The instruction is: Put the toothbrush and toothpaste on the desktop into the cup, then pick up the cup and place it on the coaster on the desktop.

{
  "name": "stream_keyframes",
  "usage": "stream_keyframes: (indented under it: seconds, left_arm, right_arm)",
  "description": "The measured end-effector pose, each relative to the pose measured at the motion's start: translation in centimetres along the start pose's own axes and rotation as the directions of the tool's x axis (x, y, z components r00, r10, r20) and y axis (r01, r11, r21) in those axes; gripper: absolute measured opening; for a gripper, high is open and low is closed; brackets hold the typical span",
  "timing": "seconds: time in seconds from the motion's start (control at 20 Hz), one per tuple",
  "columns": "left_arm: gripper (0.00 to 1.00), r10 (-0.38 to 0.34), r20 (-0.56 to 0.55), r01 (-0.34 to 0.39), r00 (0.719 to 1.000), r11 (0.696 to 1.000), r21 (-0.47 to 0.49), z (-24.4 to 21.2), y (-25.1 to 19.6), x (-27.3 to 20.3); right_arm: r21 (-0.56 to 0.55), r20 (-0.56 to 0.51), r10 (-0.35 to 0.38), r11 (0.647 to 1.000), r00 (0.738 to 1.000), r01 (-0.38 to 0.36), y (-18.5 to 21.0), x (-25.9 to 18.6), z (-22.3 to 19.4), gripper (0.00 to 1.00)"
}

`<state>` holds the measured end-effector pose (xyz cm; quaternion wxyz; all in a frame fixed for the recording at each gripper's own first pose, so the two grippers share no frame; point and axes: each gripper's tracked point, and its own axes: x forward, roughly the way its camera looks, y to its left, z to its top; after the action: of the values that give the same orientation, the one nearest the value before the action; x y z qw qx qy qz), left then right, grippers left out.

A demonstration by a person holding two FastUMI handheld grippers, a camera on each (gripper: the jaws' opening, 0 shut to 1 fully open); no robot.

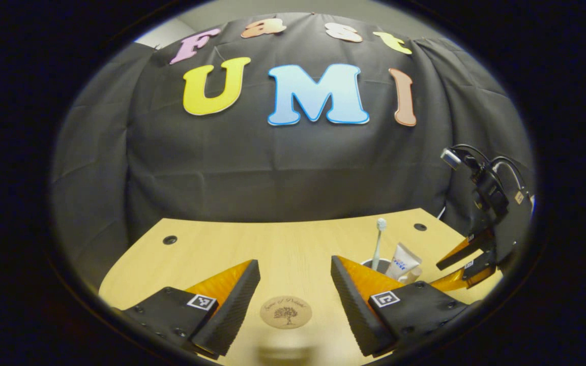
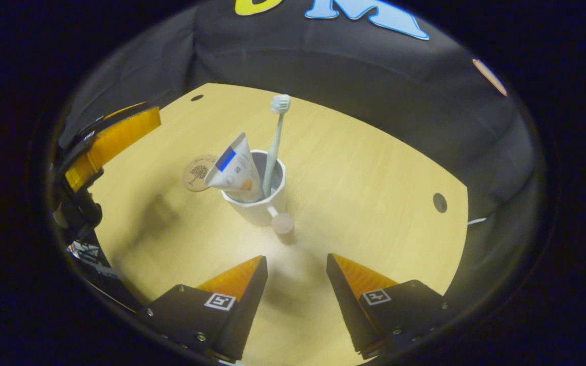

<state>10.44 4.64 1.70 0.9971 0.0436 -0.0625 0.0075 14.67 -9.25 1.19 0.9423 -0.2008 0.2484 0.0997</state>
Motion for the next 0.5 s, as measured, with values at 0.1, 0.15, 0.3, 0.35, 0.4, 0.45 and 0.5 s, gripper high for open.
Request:
stream_keyframes:
  seconds: [0.1, 0.15, 0.3, 0.35, 0.4, 0.45, 0.5]
  left_arm:
    - [0.94, 0.020, -0.012, -0.020, 1.000, 1.000, -0.011, -0.3, 1.1, -0.7]
    - [0.94, 0.028, -0.018, -0.029, 0.999, 0.999, -0.014, -0.5, 1.6, -1.1]
    - [0.95, 0.051, -0.040, -0.052, 0.998, 0.999, -0.011, -1.4, 2.9, -2.1]
    - [0.94, 0.059, -0.046, -0.059, 0.997, 0.998, -0.008, -1.6, 3.3, -2.5]
    - [0.94, 0.065, -0.055, -0.065, 0.996, 0.998, -0.006, -1.9, 3.6, -2.8]
    - [0.94, 0.072, -0.063, -0.072, 0.995, 0.997, -0.005, -2.2, 4.0, -3.3]
    - [0.95, 0.078, -0.069, -0.079, 0.995, 0.997, -0.006, -2.5, 4.3, -3.7]
  right_arm:
    - [-0.026, -0.013, 0.014, 1.000, 1.000, -0.014, 0.1, 0.4, 0.6, 0.75]
    - [-0.041, -0.021, 0.015, 0.999, 1.000, -0.016, 0.2, 0.6, 0.9, 0.74]
    - [-0.099, -0.061, 0.014, 0.995, 0.998, -0.021, 0.2, 1.2, 1.4, 0.74]
    - [-0.115, -0.079, 0.022, 0.993, 0.997, -0.031, 0.3, 1.1, 1.5, 0.74]
    - [-0.129, -0.094, 0.029, 0.991, 0.995, -0.041, 0.5, 1.2, 1.7, 0.72]
    - [-0.145, -0.107, 0.032, 0.988, 0.994, -0.047, 0.7, 1.6, 1.8, 0.72]
    - [-0.159, -0.119, 0.034, 0.986, 0.992, -0.053, 0.8, 1.7, 2.1, 0.72]
